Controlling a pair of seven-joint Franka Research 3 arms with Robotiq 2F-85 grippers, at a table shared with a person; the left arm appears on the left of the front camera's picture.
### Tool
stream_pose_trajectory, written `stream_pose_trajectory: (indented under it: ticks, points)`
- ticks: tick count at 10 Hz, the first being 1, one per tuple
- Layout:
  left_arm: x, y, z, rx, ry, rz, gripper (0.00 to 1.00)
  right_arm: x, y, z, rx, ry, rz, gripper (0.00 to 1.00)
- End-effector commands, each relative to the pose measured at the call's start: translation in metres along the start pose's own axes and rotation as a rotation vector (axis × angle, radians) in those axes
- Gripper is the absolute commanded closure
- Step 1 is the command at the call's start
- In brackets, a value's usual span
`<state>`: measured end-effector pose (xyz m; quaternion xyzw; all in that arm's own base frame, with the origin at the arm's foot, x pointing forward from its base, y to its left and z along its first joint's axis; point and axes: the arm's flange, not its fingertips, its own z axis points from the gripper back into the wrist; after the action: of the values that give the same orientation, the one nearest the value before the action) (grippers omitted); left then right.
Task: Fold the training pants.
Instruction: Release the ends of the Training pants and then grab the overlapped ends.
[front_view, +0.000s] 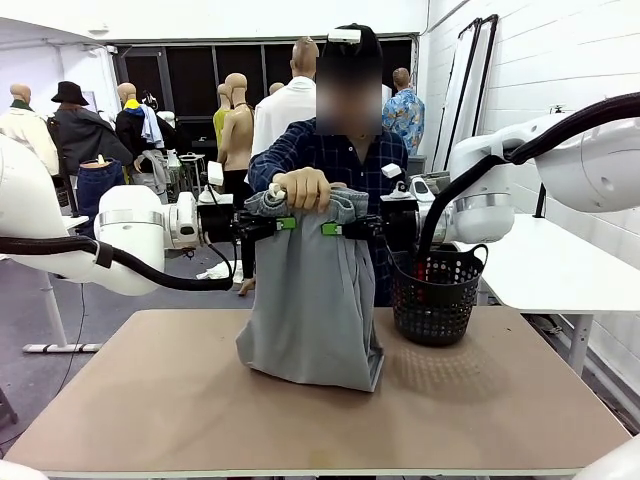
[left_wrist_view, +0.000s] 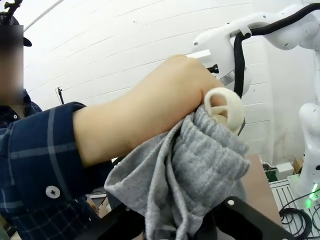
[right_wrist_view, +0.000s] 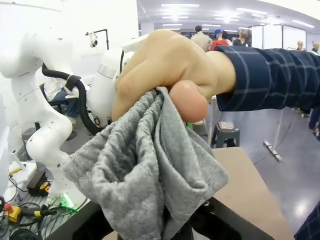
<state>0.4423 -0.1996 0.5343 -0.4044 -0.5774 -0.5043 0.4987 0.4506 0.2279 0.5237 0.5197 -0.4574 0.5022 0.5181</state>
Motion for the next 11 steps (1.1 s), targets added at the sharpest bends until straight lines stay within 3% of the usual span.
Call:
stream_pose_trajectory:
  ticks: [1, 7, 8, 9, 10, 11]
  points:
    - [0.004, 0.001, 0.002, -0.042, 0.020, 0.028, 1.00, 0.009, -0.007, 0.002, 0.048, 0.004, -0.022, 1.00]
    - [-0.002, 0.003, -0.003, -0.090, 0.138, 0.098, 1.00, 0.016, -0.014, 0.017, 0.074, 0.080, 0.024, 1.00]
    - [-0.005, 0.006, -0.005, -0.089, 0.131, 0.122, 1.00, 0.015, -0.016, 0.015, 0.067, 0.088, 0.024, 1.00]
    - [-0.005, 0.018, -0.009, -0.023, 0.199, 0.217, 1.00, 0.013, -0.018, 0.017, 0.062, 0.069, 0.031, 1.00]
    - [-0.004, -0.002, -0.004, -0.084, 0.100, 0.088, 1.00, 0.005, -0.009, 0.013, 0.056, 0.089, 0.033, 1.00]
    - [-0.004, -0.002, -0.004, -0.084, 0.100, 0.088, 1.00, 0.005, -0.009, 0.013, 0.056, 0.089, 0.033, 1.00]
